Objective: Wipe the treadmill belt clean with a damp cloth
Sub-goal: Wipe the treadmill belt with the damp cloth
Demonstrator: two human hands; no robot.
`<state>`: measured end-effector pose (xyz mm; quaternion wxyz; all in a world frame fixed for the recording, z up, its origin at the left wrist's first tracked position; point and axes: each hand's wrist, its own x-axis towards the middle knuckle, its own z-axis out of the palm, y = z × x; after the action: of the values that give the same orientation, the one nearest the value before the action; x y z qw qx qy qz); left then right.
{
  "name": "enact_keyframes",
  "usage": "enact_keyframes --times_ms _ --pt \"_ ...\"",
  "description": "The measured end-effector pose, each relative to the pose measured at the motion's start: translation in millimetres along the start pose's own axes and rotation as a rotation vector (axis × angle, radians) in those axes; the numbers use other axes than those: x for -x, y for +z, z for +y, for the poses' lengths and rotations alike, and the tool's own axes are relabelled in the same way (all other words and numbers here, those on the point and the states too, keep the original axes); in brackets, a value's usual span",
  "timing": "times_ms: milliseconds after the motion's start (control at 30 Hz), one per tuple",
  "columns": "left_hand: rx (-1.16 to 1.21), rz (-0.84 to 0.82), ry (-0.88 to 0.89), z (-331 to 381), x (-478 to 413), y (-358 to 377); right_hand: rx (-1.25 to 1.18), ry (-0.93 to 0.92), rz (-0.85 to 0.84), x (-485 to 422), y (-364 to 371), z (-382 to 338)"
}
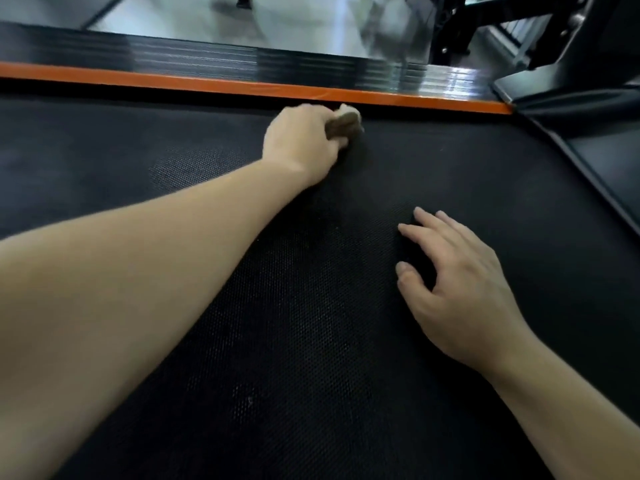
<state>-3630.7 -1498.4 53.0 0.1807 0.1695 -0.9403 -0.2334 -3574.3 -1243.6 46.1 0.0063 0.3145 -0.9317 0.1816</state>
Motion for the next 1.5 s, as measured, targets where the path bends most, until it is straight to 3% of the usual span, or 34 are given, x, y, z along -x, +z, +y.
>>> enact_keyframes --times_ms 133,200,333,433,533,633,733,833,933,1100,1200,1300,1367,1433,1500 --pt "0.131 -0.125 0.394 24 81 -9 -0.037 0.006 -0.021 1 -4 0" --pt "0.092 -0.152 0.457 24 99 -7 -0.051 0.011 -0.035 3 -10 2" --pt "-0.154 -0.105 0.217 8 35 -6 0.173 0.028 -0.242 17 -34 34" --pt "-0.061 -0.105 0.049 2 2 -2 0.174 0.064 -0.236 30 -46 68" --pt "0.091 -0.122 0.127 10 24 -1 0.181 0.060 -0.190 34 -40 81" --pt "0.240 -0.274 0.406 35 102 -10 0.160 0.060 -0.152 35 -37 81" --pt "0.188 -0.307 0.538 45 148 -11 0.168 0.067 -0.149 35 -38 80" --pt "0.001 -0.192 0.331 39 104 -7 0.153 0.072 -0.149 36 -37 78" --pt "0.095 -0.159 0.114 40 71 -4 0.135 0.075 -0.136 36 -38 78" --pt "0.258 -0.280 0.439 53 161 -12 0.136 0.061 -0.116 35 -37 78" --pt "0.092 -0.258 0.542 46 159 -13 0.135 0.059 -0.106 35 -37 79" --pt "-0.096 -0.092 0.298 34 88 -8 0.123 0.058 -0.106 34 -36 80" --pt "-0.021 -0.056 0.092 29 55 -6 0.121 0.056 -0.101 34 -36 82" --pt "0.072 -0.088 0.115 36 62 2 0.123 0.053 -0.103 33 -35 83" --pt "0.139 -0.129 0.334 54 99 4 0.134 0.061 -0.108 33 -36 83"
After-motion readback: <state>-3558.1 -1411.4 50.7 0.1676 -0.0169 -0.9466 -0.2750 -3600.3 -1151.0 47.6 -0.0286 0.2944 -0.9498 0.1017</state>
